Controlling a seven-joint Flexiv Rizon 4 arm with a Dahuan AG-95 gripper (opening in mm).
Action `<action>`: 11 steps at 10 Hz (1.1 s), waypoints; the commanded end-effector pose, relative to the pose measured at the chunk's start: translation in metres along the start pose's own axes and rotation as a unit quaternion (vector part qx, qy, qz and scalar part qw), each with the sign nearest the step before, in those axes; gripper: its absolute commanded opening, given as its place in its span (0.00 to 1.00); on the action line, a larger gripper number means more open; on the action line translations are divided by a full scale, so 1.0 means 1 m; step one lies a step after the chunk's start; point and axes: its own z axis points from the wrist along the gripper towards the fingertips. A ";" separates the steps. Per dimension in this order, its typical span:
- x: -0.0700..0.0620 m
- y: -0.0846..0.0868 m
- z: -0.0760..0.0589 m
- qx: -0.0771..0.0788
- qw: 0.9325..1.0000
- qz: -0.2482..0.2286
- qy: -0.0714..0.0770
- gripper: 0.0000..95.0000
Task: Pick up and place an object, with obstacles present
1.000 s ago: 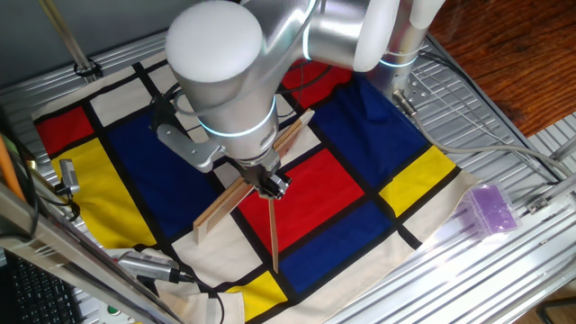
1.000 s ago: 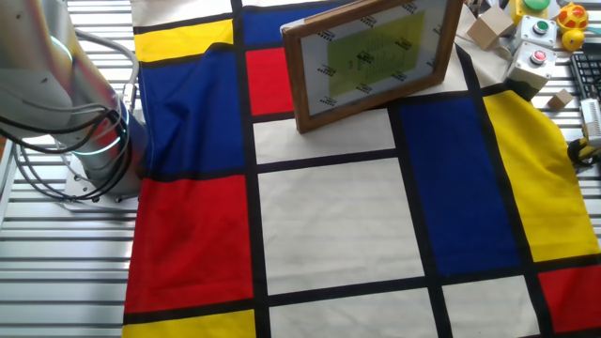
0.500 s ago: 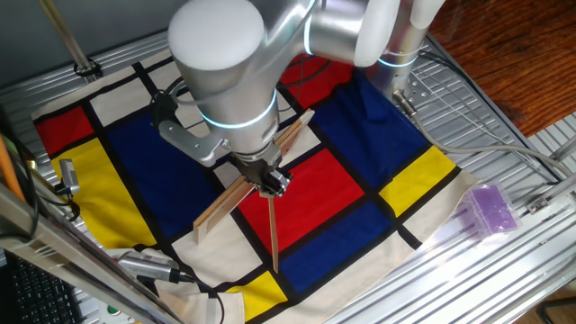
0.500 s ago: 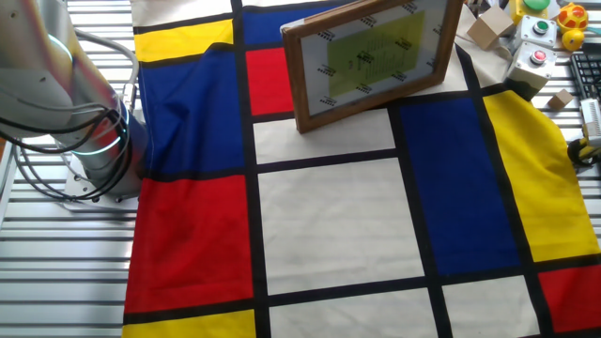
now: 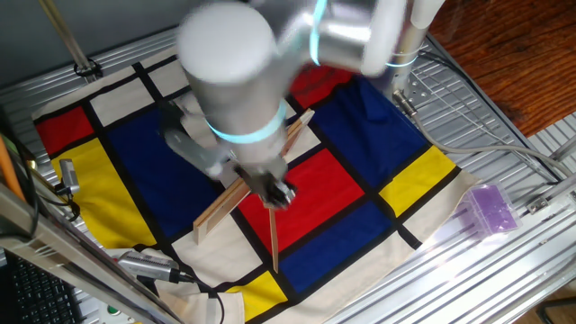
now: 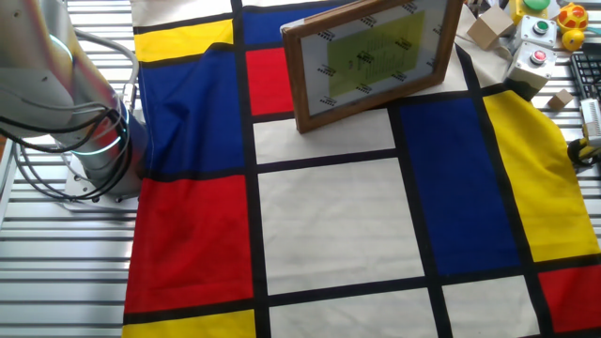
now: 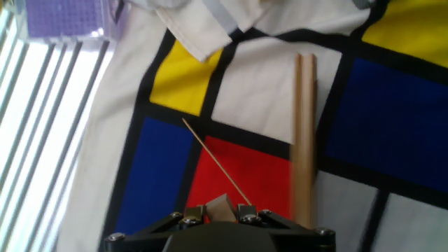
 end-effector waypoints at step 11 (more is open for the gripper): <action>-0.012 0.043 0.097 0.007 1.000 -0.008 -0.005 0.00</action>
